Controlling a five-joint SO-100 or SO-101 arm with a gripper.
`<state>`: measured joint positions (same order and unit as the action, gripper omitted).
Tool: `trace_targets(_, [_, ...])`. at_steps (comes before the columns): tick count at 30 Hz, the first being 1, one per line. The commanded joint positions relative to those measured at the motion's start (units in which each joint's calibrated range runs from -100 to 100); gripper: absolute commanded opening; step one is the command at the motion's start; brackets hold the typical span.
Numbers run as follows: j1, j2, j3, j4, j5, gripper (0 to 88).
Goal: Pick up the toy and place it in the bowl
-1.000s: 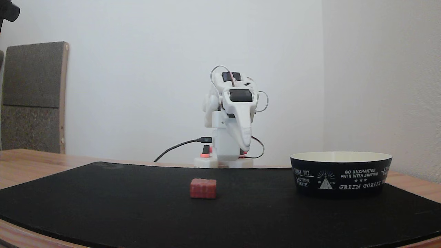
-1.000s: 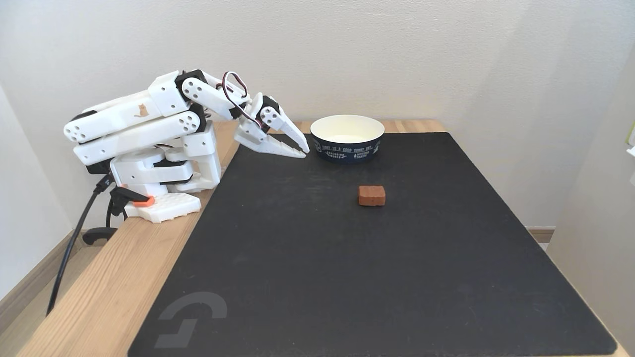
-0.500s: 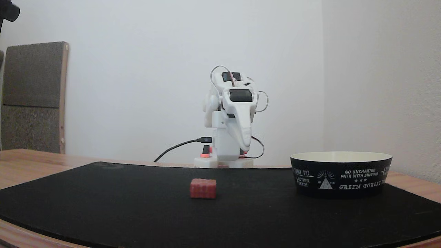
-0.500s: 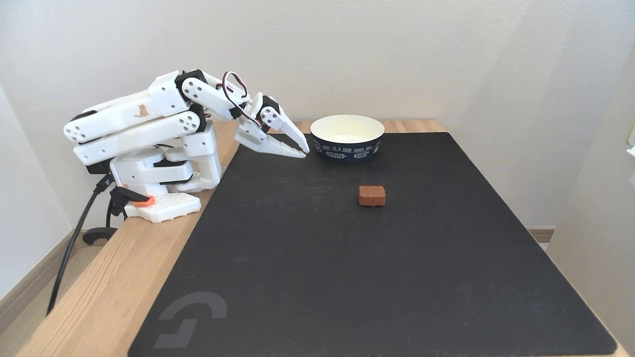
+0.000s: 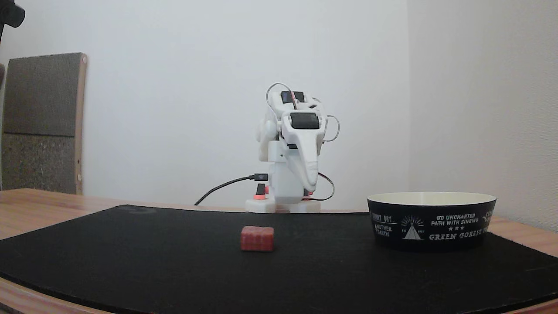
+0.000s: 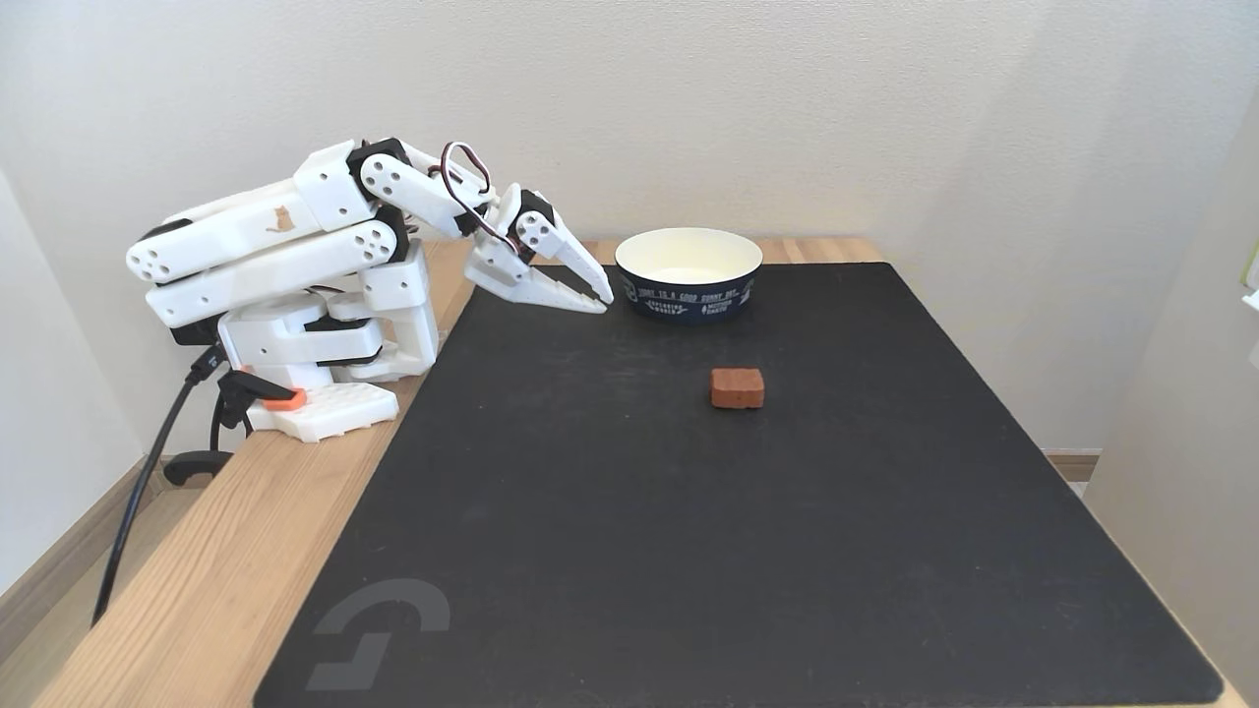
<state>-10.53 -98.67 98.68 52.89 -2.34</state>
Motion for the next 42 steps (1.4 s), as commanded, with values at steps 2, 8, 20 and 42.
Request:
trace_targets(2, [0.03, -0.67, 0.87, 0.11, 0.25, 2.8])
trace_targets(8, [-0.14, -0.67, 0.87, -0.05, 0.25, 3.1])
trace_targets(20, [2.04, 2.67, 0.33, -4.54, 0.31, 30.7])
trace_targets(42, [14.84, 90.87, -94.13, 23.4, 0.36, 31.4])
